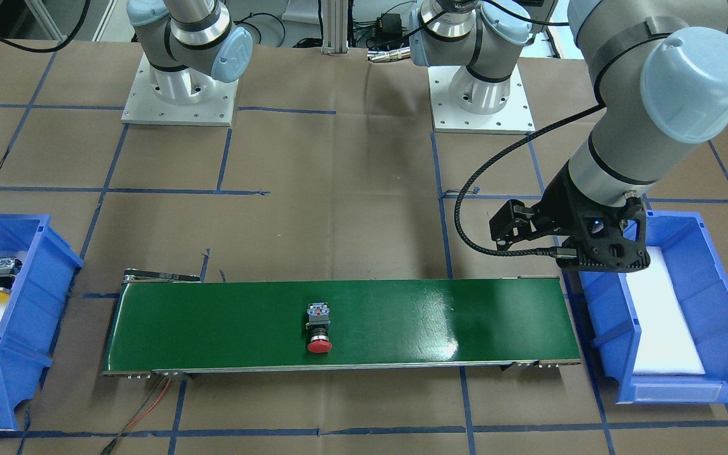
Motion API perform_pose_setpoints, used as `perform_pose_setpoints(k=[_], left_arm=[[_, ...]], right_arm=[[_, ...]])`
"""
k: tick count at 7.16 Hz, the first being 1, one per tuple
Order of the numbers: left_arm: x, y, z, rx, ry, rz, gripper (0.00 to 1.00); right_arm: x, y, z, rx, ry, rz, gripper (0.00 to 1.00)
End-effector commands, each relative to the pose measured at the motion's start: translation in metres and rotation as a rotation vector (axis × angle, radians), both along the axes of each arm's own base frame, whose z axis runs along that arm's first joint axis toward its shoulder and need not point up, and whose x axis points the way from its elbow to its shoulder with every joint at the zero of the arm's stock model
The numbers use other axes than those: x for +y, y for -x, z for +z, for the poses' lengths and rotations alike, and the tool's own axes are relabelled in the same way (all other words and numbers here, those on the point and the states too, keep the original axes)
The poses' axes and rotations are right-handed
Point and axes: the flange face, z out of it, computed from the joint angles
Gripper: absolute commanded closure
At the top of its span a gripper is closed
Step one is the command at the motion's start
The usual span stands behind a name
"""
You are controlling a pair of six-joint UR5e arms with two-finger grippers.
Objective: Transport two buttons from left to right
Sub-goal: 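Open the right gripper in the bin and lift back toward the conveyor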
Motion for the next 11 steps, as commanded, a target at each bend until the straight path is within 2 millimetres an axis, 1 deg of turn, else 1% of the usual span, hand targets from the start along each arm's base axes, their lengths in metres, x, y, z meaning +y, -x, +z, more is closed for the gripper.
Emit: perform_pose_setpoints(k=[1, 2, 3, 4, 5, 6, 7, 9, 11], left_arm=[[-0.001, 0.000, -0.001, -0.001, -0.001, -0.001, 0.01], [-0.001, 0.001, -0.001, 0.000, -0.001, -0.001, 0.01], [-0.001, 0.001, -0.002, 0.000, -0.001, -0.001, 0.00], [-0.001, 0.000, -0.001, 0.000, 0.001, 0.002, 0.00], [-0.001, 0.000, -0.001, 0.000, 0.004, 0.002, 0.00], [-0.001, 0.000, -0.001, 0.000, 0.004, 0.002, 0.00], [-0.001, 0.000, -0.001, 0.003, 0.004, 0.003, 0.00], [-0.001, 0.000, -0.001, 0.006, 0.004, 0.005, 0.00], [-0.002, 0.000, -0.002, 0.004, 0.004, 0.003, 0.00]], right_arm=[[-0.011, -0.085, 0.039, -0.044, -0.058, 0.001, 0.00], [-0.009, -0.131, 0.039, -0.056, -0.086, -0.016, 0.00], [-0.001, -0.176, 0.049, -0.063, -0.071, -0.038, 0.00], [0.013, -0.222, 0.058, -0.070, -0.060, -0.040, 0.00], [0.023, -0.256, 0.052, -0.086, -0.073, -0.048, 0.01], [0.026, -0.276, 0.041, -0.095, -0.080, -0.061, 0.01], [0.026, -0.278, 0.036, -0.087, -0.090, -0.059, 0.01], [0.026, -0.278, 0.032, -0.081, -0.096, -0.051, 0.01], [0.026, -0.277, 0.033, -0.081, -0.094, -0.049, 0.01]])
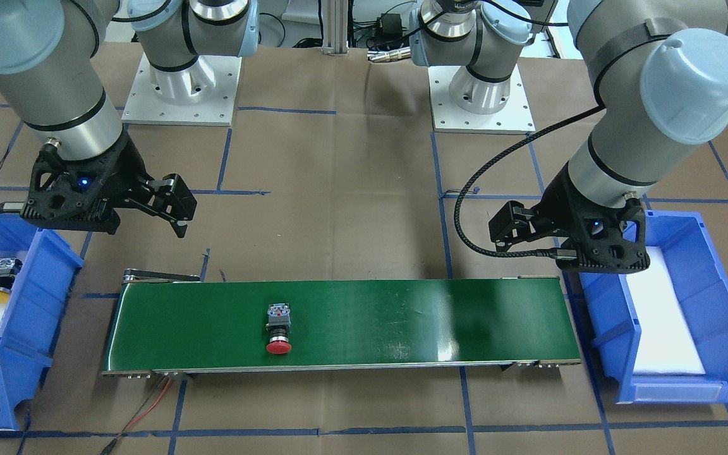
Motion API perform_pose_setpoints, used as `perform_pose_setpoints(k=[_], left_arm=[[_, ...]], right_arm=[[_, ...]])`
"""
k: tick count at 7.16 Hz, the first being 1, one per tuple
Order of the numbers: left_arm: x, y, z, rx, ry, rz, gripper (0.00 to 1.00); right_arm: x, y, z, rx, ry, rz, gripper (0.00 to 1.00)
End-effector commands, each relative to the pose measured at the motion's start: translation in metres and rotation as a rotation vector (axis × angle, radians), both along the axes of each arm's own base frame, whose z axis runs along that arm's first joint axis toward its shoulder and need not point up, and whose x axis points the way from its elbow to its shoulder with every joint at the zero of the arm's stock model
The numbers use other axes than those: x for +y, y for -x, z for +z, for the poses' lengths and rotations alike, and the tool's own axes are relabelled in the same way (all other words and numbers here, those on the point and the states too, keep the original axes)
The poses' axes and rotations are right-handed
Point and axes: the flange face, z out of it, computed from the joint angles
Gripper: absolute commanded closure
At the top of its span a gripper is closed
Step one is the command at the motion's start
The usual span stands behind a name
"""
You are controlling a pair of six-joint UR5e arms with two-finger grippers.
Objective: Transport two buttons from left to right
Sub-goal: 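Lower the right gripper onto the red button on the belt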
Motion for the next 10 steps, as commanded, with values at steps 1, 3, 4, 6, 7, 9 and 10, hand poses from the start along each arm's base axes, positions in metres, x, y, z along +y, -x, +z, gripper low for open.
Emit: perform_pose_setpoints(k=[1, 3, 4, 6, 7, 9, 10], left_arm=[[-0.001, 0.000, 0.001, 0.001, 0.008, -0.001, 0.00], [-0.001, -0.001, 0.001, -0.004, 0.006, 0.000, 0.00], [-0.001, -0.001, 0.001, -0.005, 0.006, 0.000, 0.00], [-0.001, -0.001, -0.001, -0.005, 0.003, 0.002, 0.00], [-0.001, -0.001, 0.000, -0.005, 0.004, 0.002, 0.00], [-0.001, -0.002, 0.000, -0.007, 0.004, 0.002, 0.00], [-0.001, -0.002, 0.001, -0.007, 0.006, 0.002, 0.00]], right_arm=[[-0.001, 0.000, 0.001, 0.002, 0.003, 0.011, 0.01], [0.000, 0.000, -0.001, 0.004, -0.001, 0.012, 0.01], [-0.001, 0.001, -0.005, 0.003, -0.009, 0.011, 0.01], [-0.002, 0.011, -0.003, 0.066, -0.004, 0.001, 0.01], [-0.002, 0.011, -0.003, 0.075, -0.004, -0.001, 0.01], [-0.009, 0.010, -0.010, 0.071, 0.008, -0.011, 0.01], [-0.018, 0.008, -0.019, 0.066, 0.019, -0.015, 0.01]])
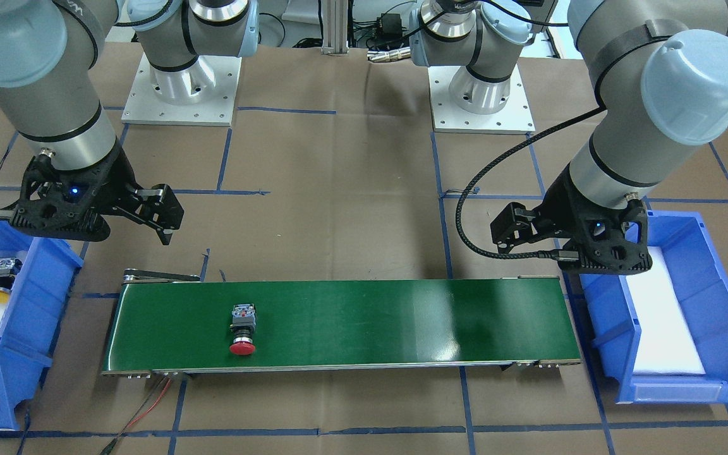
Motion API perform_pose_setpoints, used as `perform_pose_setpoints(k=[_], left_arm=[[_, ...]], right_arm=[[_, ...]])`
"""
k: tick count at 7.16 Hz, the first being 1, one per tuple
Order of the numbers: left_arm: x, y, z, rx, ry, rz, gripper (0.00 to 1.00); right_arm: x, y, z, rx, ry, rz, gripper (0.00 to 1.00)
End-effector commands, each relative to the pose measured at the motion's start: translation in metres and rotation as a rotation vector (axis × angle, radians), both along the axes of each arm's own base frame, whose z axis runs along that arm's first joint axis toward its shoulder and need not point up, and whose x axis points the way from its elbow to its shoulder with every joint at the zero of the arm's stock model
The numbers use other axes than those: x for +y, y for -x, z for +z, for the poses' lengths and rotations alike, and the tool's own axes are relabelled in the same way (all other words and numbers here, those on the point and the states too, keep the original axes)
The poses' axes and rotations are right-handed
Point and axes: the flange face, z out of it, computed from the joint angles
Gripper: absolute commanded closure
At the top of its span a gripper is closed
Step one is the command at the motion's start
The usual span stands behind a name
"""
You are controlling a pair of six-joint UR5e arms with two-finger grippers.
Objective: Transport two buttons from left to right
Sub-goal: 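Lower the right gripper onto the red button on the belt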
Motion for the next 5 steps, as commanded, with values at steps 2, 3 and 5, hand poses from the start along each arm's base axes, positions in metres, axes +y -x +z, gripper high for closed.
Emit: perform_pose_setpoints(k=[2, 3, 5], left_arm=[[0.000, 0.000, 0.000, -0.001, 0.000, 0.000, 0.00], [0.000, 0.000, 0.000, 0.001, 0.000, -0.001, 0.00], [0.000, 0.000, 0.002, -0.001, 0.003, -0.001, 0.00]], right_arm=[[-0.026, -0.004, -0.048, -0.010, -0.049, -0.002, 0.01], [-0.043, -0.008, -0.069, -0.027, -0.021, 0.003, 0.01], [-0.064, -0.018, -0.115, -0.085, -0.040, 0.012, 0.01]])
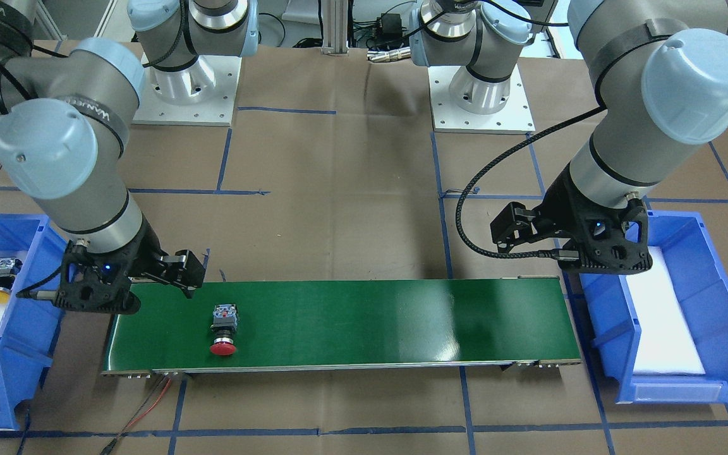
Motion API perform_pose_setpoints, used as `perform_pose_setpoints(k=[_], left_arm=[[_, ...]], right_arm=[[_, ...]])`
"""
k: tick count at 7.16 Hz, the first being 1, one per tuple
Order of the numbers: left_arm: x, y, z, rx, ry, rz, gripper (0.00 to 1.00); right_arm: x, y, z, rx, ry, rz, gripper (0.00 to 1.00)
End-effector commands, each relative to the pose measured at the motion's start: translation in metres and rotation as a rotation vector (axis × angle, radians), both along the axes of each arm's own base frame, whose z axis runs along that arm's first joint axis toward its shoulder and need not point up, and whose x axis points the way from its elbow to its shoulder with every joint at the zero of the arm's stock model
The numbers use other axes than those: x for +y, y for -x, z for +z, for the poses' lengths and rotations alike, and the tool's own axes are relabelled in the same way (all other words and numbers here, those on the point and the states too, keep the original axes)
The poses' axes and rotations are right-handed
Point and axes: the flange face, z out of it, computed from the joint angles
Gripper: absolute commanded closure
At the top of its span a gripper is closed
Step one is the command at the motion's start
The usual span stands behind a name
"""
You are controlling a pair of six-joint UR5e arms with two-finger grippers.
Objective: Transport two buttons from left to right
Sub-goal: 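Lower the right gripper onto the red button on the belt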
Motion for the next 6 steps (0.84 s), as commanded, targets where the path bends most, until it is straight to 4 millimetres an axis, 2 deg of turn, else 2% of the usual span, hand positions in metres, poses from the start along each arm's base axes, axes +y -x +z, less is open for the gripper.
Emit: perform_pose_setpoints(k=[1, 5, 6], left_arm=[[0.000, 0.000, -0.001, -0.002, -0.002, -0.001, 0.00], [0.000, 0.000, 0.000, -0.001, 0.001, 0.001, 0.00], [0.000, 0.000, -0.001, -0.001, -0.002, -0.001, 0.00]], right_arm=[[-0.017, -0.015, -0.041, -0.039, -0.009, 0.018, 0.01], [-0.030, -0.017, -0.080, -0.035, -0.045, 0.036, 0.02], [-0.030, -0.017, -0.084, -0.035, -0.053, 0.036, 0.02]])
